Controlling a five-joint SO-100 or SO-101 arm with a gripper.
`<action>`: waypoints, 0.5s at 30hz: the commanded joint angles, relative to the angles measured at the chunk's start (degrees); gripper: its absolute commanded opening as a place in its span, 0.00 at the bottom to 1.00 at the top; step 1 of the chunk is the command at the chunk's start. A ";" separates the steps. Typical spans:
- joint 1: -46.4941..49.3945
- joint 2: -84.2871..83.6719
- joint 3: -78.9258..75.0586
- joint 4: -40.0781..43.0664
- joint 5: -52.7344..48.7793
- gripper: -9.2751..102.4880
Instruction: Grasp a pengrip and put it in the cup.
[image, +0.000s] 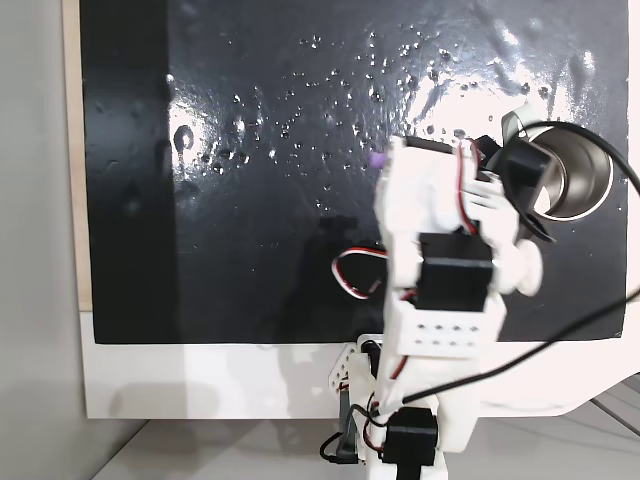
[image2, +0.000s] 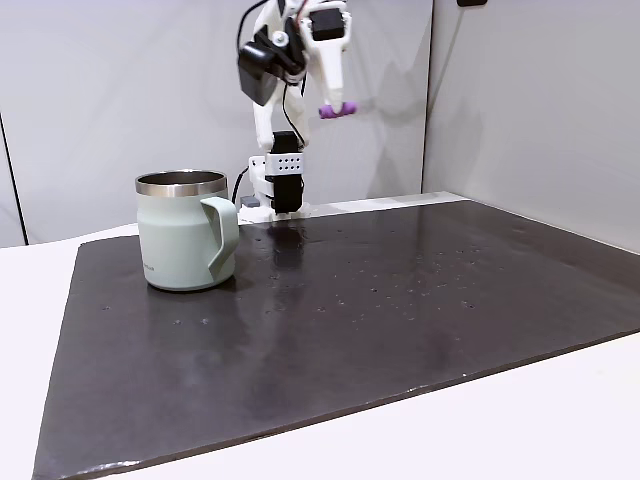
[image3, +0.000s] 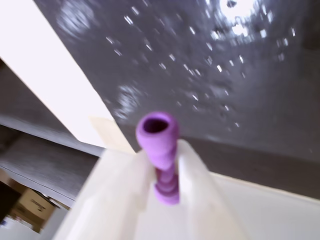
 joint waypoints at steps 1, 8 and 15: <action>12.13 4.22 0.09 0.44 -7.03 0.08; 28.56 1.85 -0.09 -4.66 -13.97 0.08; 33.84 -2.64 -1.93 -12.13 -15.29 0.08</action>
